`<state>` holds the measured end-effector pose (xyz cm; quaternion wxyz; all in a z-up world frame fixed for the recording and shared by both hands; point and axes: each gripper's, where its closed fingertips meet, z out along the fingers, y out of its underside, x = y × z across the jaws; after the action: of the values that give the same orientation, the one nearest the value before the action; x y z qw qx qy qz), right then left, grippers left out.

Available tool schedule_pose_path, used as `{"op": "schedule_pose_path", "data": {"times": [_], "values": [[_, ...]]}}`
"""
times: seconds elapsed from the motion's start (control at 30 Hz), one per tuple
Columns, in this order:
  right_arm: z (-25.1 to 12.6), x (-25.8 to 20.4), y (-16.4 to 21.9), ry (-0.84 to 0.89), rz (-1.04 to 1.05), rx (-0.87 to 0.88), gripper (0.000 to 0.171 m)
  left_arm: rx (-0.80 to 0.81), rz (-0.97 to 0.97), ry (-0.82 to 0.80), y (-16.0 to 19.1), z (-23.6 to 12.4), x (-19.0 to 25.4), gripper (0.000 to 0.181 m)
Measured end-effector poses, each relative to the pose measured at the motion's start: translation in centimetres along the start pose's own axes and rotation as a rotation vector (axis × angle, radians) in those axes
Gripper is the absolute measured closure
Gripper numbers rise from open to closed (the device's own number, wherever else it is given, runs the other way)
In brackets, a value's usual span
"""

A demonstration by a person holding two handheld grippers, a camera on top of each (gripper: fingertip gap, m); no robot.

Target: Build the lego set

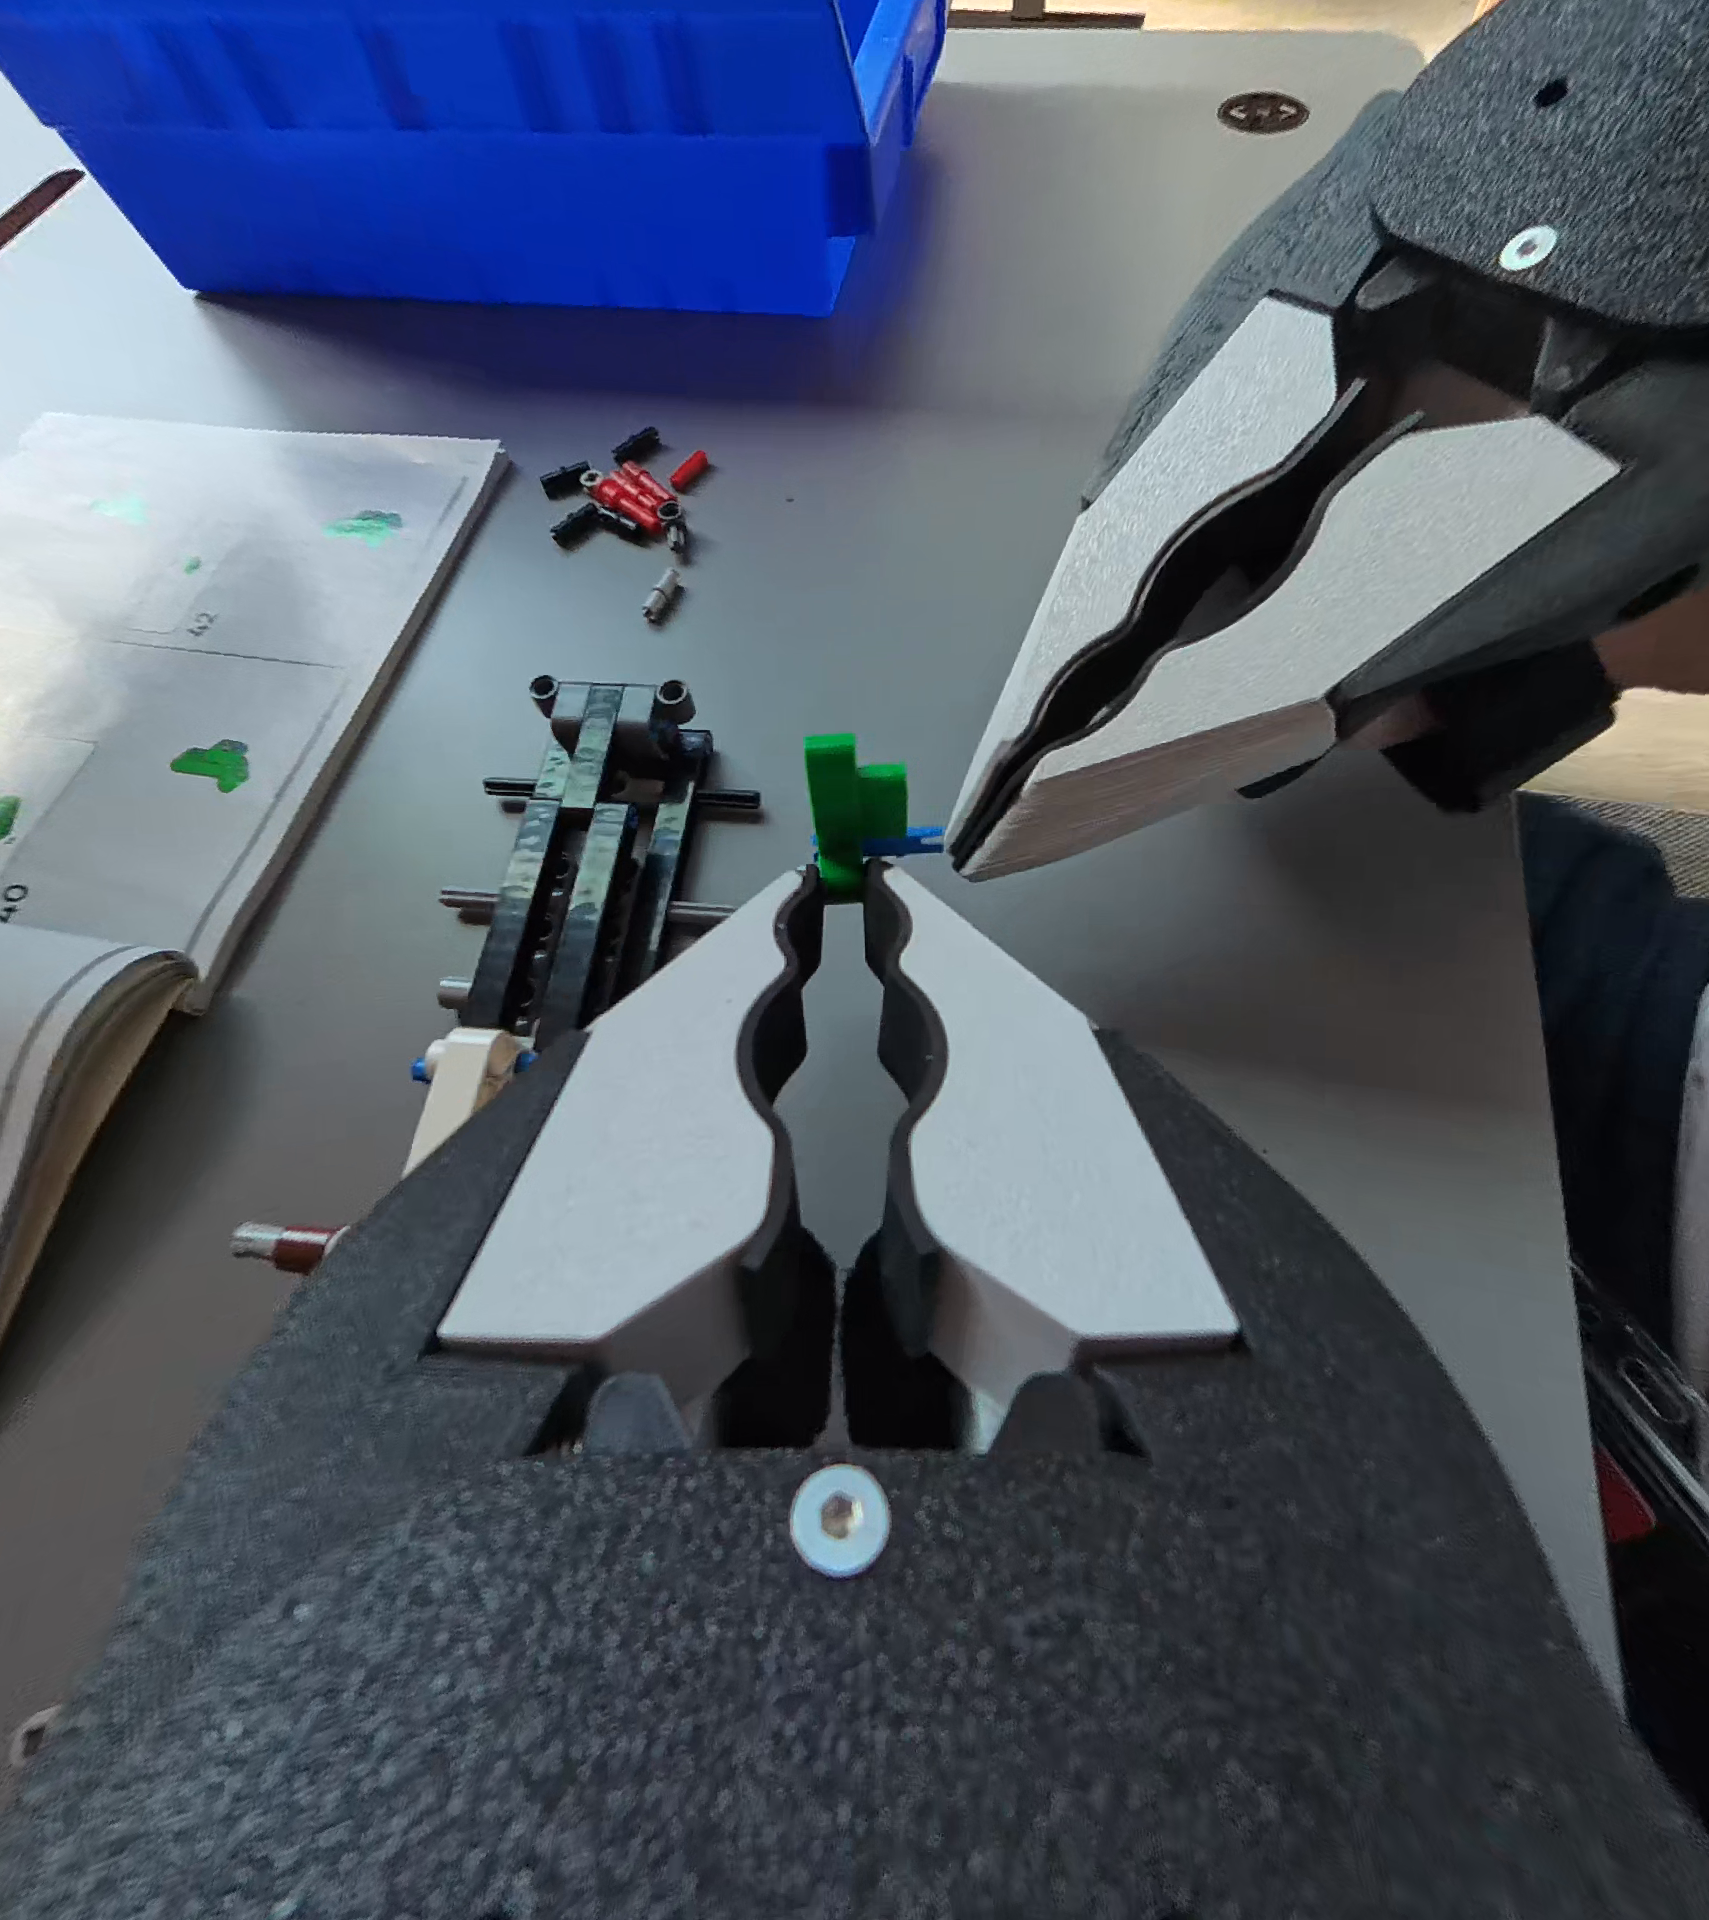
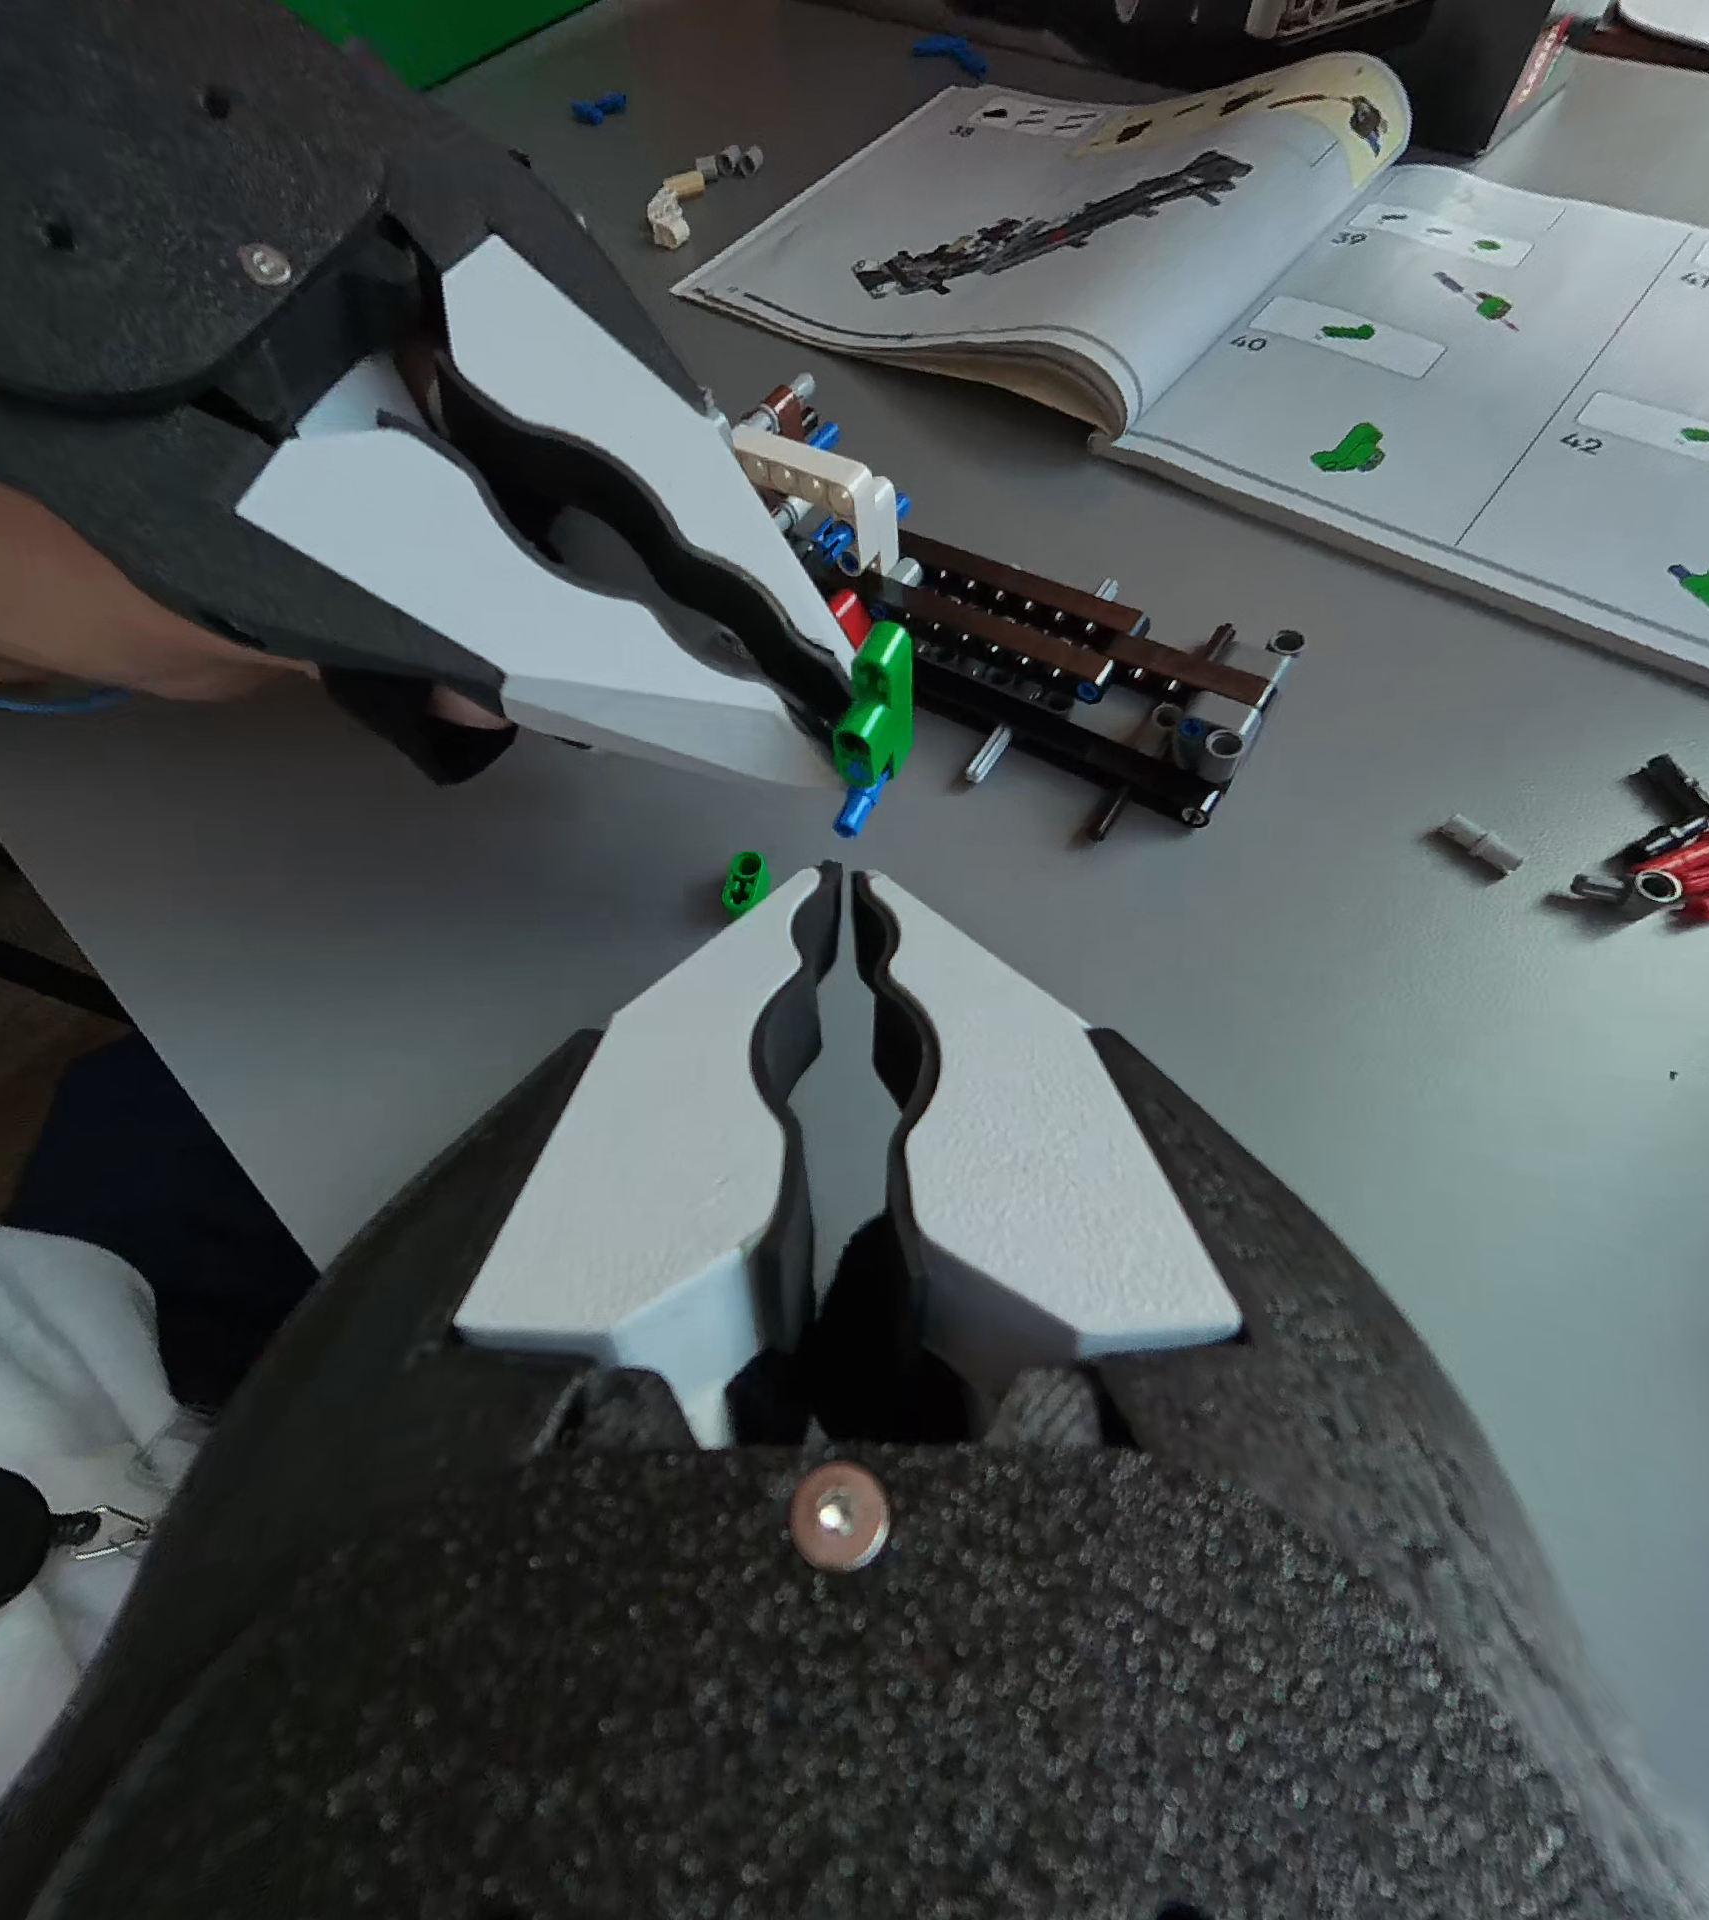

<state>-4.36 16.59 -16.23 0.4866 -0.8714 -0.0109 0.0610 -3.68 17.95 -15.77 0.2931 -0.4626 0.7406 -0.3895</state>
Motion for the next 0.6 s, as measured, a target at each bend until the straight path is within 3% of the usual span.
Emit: {"op": "schedule_pose_path", "data": {"times": [0.13,0.5,0.6], "values": [[-0.1,0.0,-0.4,-0.011,0.061,0.028,0.162,-0.008,0.041,-0.032,0.2,0.3,0.1,0.176],[-0.2,-0.4,-0.3,-0.093,0.147,0.031,0.167,0.025,0.402,-0.171,-0.7,-0.1,0.9,0.176],[-0.1,-0.4,-0.1,-0.099,0.199,0.024,0.168,0.013,0.332,-0.172,-0.7,0.0,0.8,0.176]]}}
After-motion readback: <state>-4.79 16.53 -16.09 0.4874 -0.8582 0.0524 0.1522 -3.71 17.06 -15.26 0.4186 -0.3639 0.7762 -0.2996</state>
